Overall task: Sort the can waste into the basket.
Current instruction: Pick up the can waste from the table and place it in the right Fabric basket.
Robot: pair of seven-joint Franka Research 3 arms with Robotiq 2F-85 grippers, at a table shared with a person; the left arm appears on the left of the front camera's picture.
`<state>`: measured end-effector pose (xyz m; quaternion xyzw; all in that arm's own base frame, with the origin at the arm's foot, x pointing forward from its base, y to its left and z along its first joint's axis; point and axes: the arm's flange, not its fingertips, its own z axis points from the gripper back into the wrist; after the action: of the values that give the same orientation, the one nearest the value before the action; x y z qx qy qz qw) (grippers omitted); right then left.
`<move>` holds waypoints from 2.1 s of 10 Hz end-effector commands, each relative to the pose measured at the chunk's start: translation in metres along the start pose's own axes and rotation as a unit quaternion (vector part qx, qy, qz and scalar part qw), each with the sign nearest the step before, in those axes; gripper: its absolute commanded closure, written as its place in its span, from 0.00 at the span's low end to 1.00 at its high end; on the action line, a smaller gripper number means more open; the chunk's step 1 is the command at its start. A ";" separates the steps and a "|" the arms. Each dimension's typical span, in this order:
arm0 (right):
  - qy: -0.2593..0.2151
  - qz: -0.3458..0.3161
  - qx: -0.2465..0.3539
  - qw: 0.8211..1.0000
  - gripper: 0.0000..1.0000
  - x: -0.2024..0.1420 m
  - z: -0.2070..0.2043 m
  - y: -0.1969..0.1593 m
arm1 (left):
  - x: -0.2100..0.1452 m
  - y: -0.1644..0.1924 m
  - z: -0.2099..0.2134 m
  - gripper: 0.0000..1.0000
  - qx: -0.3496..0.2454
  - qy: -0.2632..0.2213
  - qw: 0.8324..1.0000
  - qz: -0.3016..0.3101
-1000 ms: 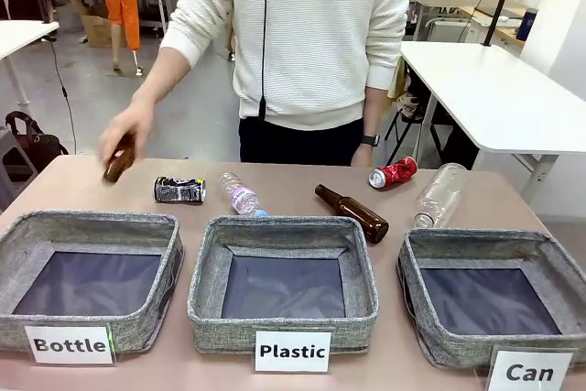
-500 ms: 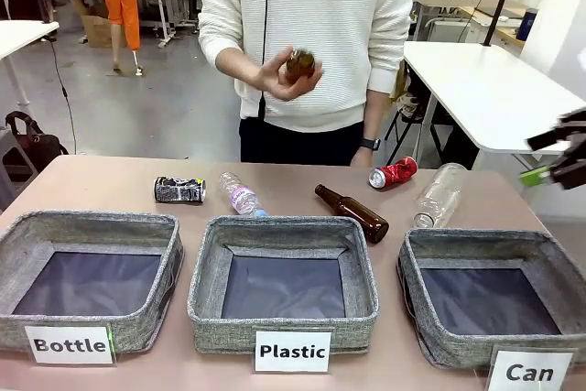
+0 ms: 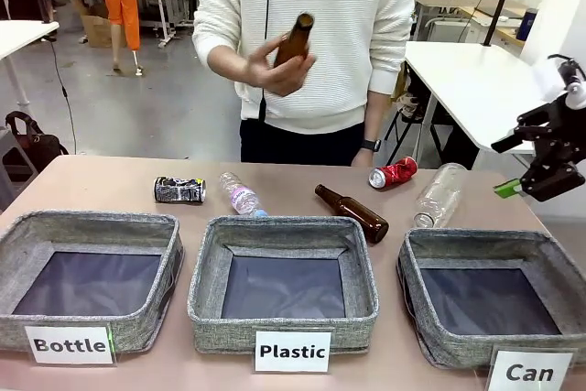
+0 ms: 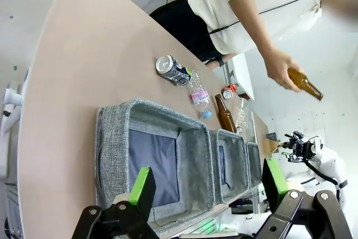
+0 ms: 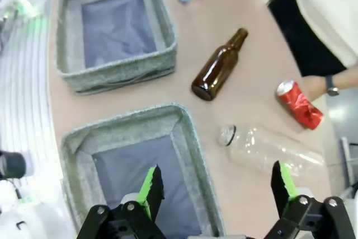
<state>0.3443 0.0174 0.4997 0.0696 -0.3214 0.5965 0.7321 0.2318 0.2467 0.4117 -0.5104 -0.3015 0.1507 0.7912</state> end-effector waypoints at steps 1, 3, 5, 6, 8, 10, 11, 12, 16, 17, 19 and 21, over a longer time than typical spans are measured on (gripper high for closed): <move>0.018 0.055 0.003 0.998 0.00 0.004 -0.002 0.015 | 0.001 0.000 0.000 0.00 -0.011 -0.007 1.000 -0.010; 0.008 0.115 -0.009 0.993 0.00 0.005 -0.012 -0.009 | 0.001 0.000 0.000 0.00 -0.011 -0.007 1.000 -0.010; 0.050 0.156 0.017 0.986 0.00 0.021 -0.046 -0.050 | 0.001 0.000 0.000 0.00 -0.011 -0.007 1.000 -0.010; 0.081 0.158 0.022 0.984 0.00 0.029 -0.069 -0.071 | 0.001 0.000 0.000 0.00 -0.011 -0.007 1.000 -0.010; 0.089 0.149 0.039 0.984 0.00 0.039 -0.109 -0.111 | 0.001 0.000 0.000 0.00 -0.011 -0.007 1.000 -0.010; 0.097 0.157 0.059 0.981 0.00 0.048 -0.145 -0.144 | 0.001 0.000 0.000 0.00 -0.011 -0.007 1.000 -0.010; 0.118 0.164 0.056 0.978 0.00 0.049 -0.165 -0.157 | 0.001 0.000 0.000 0.00 -0.011 -0.007 1.000 -0.010; 0.120 0.184 0.064 0.973 0.00 0.045 -0.188 -0.165 | 0.001 0.000 0.000 0.00 -0.011 -0.007 1.000 -0.010; 0.106 0.167 0.074 0.977 0.00 0.039 -0.211 -0.165 | 0.001 0.000 0.000 0.00 -0.011 -0.007 1.000 -0.010; 0.106 0.167 0.074 0.977 0.00 0.039 -0.211 -0.165 | 0.001 0.000 0.000 0.00 -0.011 -0.007 1.000 -0.010; 0.109 0.177 0.081 0.975 0.00 0.034 -0.222 -0.173 | 0.001 0.000 0.000 0.00 -0.011 -0.007 1.000 -0.010; 0.116 0.177 0.080 0.974 0.00 0.030 -0.247 -0.211 | 0.001 0.000 0.000 0.00 -0.011 -0.007 1.000 -0.010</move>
<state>0.6060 0.1040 0.3857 0.0078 -0.1987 0.7377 0.6451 0.2319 0.2476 0.4110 -0.5111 -0.3038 0.1514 0.7897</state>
